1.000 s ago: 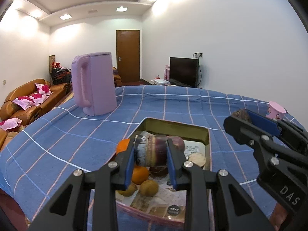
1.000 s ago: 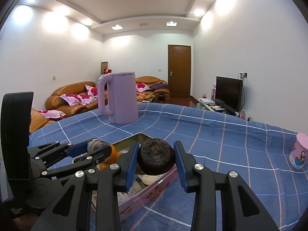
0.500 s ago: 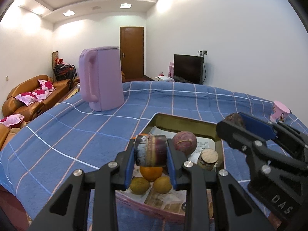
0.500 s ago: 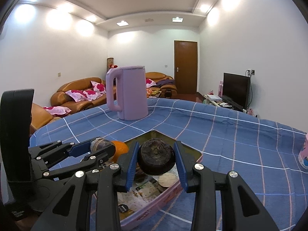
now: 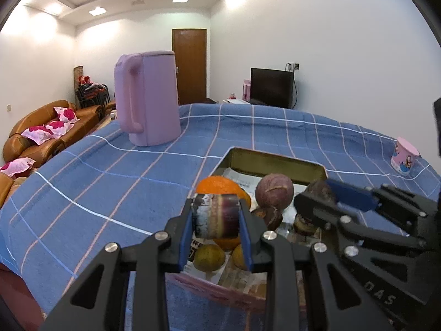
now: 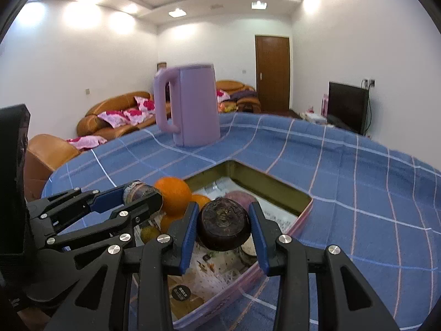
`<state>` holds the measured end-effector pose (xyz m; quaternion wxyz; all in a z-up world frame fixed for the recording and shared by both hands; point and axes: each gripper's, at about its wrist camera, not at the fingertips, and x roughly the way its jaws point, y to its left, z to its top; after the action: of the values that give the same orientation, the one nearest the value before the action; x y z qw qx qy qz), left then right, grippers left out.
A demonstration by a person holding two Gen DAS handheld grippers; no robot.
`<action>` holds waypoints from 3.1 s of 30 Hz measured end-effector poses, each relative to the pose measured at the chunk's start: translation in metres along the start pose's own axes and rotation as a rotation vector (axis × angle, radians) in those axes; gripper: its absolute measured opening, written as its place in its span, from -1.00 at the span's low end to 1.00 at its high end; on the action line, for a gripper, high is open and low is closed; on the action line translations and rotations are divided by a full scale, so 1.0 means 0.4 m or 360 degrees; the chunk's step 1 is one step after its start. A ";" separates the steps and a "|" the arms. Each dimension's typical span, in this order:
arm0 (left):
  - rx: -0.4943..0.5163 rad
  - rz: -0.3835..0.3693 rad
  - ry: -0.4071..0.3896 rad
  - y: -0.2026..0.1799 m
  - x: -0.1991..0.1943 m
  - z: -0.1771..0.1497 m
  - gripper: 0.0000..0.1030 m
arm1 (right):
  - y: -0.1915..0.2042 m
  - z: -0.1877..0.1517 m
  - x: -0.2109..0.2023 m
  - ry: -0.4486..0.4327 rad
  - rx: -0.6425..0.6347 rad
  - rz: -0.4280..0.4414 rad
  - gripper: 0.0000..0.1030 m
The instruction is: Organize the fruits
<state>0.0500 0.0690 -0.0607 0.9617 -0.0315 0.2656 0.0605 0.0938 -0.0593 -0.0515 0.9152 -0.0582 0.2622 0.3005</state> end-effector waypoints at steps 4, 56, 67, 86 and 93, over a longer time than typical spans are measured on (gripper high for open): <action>0.0029 0.0004 0.0023 -0.005 0.007 -0.006 -0.38 | -0.012 -0.008 0.023 0.0087 0.0045 0.0038 -0.24; -0.0003 0.0009 -0.0242 -0.021 -0.157 0.032 0.90 | -0.044 -0.004 -0.280 -0.0334 0.0117 -0.0312 0.28; 0.0020 0.0006 -0.0243 -0.034 -0.159 0.030 0.94 | -0.044 -0.004 -0.283 -0.0336 0.0121 -0.0305 0.29; 0.0013 -0.0014 -0.0324 -0.030 -0.202 0.056 1.00 | -0.048 -0.004 -0.323 -0.0417 0.0135 -0.0338 0.30; 0.0011 -0.0018 -0.0306 -0.035 -0.196 0.056 1.00 | -0.048 -0.003 -0.342 -0.0451 0.0129 -0.0347 0.30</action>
<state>-0.0035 0.0496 -0.0006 0.9831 -0.0238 0.1722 0.0570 0.0112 -0.1462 0.0170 0.9717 -0.0064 0.1346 0.1938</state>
